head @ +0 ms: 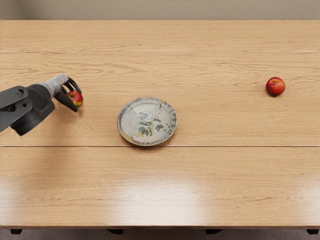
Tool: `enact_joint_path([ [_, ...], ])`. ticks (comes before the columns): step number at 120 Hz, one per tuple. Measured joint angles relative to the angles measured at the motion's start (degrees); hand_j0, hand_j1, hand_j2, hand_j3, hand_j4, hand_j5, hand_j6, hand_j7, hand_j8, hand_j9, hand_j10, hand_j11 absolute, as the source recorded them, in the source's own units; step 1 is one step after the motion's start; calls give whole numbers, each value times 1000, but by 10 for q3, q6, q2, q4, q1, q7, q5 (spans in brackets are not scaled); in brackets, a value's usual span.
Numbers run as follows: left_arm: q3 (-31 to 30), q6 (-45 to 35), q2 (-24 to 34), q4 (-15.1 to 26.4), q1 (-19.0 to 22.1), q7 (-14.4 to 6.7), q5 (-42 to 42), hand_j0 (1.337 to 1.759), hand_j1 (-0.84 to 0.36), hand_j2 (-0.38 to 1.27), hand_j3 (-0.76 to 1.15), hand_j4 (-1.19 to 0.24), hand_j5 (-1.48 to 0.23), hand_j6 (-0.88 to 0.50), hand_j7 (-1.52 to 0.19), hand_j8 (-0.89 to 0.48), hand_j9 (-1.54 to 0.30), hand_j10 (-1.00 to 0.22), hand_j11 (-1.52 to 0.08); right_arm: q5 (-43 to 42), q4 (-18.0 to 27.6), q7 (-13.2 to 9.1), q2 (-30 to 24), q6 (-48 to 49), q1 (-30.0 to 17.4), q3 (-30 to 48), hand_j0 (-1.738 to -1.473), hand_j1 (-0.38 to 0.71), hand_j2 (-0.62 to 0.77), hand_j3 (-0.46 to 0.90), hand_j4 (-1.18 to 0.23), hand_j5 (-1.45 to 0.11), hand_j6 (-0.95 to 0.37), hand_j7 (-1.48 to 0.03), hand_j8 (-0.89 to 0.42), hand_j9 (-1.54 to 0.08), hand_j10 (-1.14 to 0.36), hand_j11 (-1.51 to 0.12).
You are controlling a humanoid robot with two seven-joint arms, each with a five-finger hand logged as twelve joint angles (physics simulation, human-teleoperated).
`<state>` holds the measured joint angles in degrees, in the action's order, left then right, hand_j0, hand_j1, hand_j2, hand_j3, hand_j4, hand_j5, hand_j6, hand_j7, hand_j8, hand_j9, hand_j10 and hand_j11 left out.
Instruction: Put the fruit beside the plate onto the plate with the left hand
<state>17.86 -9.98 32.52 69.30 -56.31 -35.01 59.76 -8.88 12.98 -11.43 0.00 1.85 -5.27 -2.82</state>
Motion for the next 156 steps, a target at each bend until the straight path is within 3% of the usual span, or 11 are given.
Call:
enact_joint_path([
  [36, 112, 2, -15, 4, -3, 0, -75, 1654, -340, 392, 0, -597, -938, -421, -916, -493, -903, -672, -903, 0, 0, 0, 0, 0, 0, 0, -1658, -322, -4, 0, -22, -29, -22, -29, -22, -29, -22, -29],
  [47, 128, 4, -54, 9, -17, 0, -115, 1655, -324, 335, 0, -614, -917, -428, -905, -481, -893, -669, -892, 0, 0, 0, 0, 0, 0, 0, -1658, -322, -4, 0, -22, -29, -22, -29, -22, -29, -22, -29],
  [50, 130, 4, -75, 11, -18, 0, -124, 1654, -323, 297, 0, -626, -904, -419, -901, -473, -891, -670, -889, 0, 0, 0, 0, 0, 0, 0, -1658, -322, -4, 0, -22, -29, -21, -29, -21, -29, -22, -29],
  [61, 135, 7, -124, 16, -16, 0, -149, 1656, -348, 434, 0, -636, -909, -424, -905, -491, -882, -666, -882, 0, 0, 0, 0, 0, 0, 0, -1658, -322, -5, 0, -22, -29, -22, -29, -22, -29, -22, -29],
  [88, 134, 8, -126, 52, 14, 0, -163, 1657, -359, 506, 0, -647, -905, -456, -896, -493, -875, -664, -874, 0, 0, 0, 0, 0, 0, 0, -1658, -322, -4, 0, -22, -29, -22, -29, -22, -29, -22, -29],
  [130, 123, 8, -130, 59, 32, 0, -162, 1656, -341, 461, 0, -641, -886, -458, -896, -491, -866, -652, -866, 0, 0, 0, 0, 0, 0, 0, -1658, -322, -5, 0, -22, -29, -22, -29, -22, -29, -22, -29],
  [156, 119, 6, -134, 58, 25, 0, -158, 1657, 26, 169, 0, -295, -397, -232, -402, -242, -391, -298, -391, 0, 0, 0, 0, 0, 0, 0, -1658, -322, -5, 0, -22, -29, -22, -29, -22, -29, -22, -29],
])
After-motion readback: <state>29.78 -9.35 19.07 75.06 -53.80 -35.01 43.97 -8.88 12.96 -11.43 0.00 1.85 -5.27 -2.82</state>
